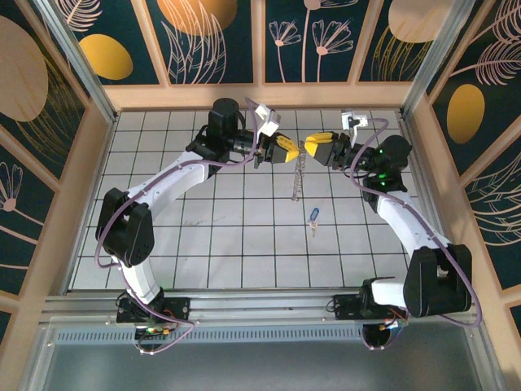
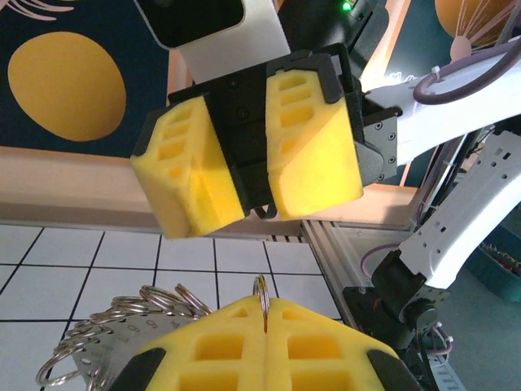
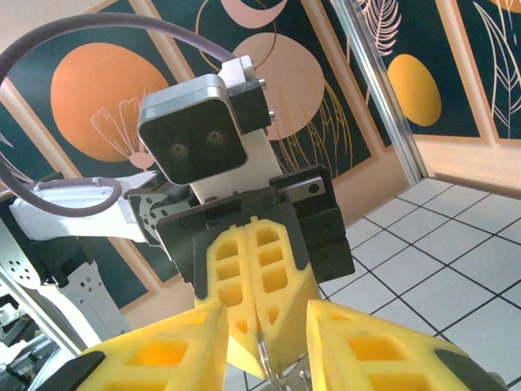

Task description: Put the keys on the keyring

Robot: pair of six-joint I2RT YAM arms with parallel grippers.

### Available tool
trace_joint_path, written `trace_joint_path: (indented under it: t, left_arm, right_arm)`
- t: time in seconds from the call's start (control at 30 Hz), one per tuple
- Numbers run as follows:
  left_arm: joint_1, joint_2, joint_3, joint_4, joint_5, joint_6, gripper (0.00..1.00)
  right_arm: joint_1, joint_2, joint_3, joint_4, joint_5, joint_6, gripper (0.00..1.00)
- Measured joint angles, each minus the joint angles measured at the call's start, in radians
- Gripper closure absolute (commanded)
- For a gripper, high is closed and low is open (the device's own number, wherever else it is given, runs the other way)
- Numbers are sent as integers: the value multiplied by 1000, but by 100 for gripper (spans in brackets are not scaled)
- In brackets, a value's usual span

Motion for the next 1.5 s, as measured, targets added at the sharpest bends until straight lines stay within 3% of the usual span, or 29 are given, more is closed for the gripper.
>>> trace_joint_path:
  t: [0.77, 0.93, 1.1, 1.27, 1.5]
  left_arm:
    - [0, 0, 12, -27, 14, 21, 100]
    - [0, 0, 12, -27, 14, 21, 100]
    - [0, 0, 14, -36, 14, 20, 100]
    - [0, 0, 21, -47, 13, 20, 100]
    - [0, -2, 18, 22, -63, -51, 71]
  right_arm:
    - [28, 11, -9, -44, -25, -37, 78]
    - [30, 6, -15, -58, -32, -53, 84]
    - [30, 0, -19, -63, -43, -64, 100]
    - [30, -3, -20, -63, -43, -77, 100]
    - [20, -2, -43, -4, -8, -45, 100]
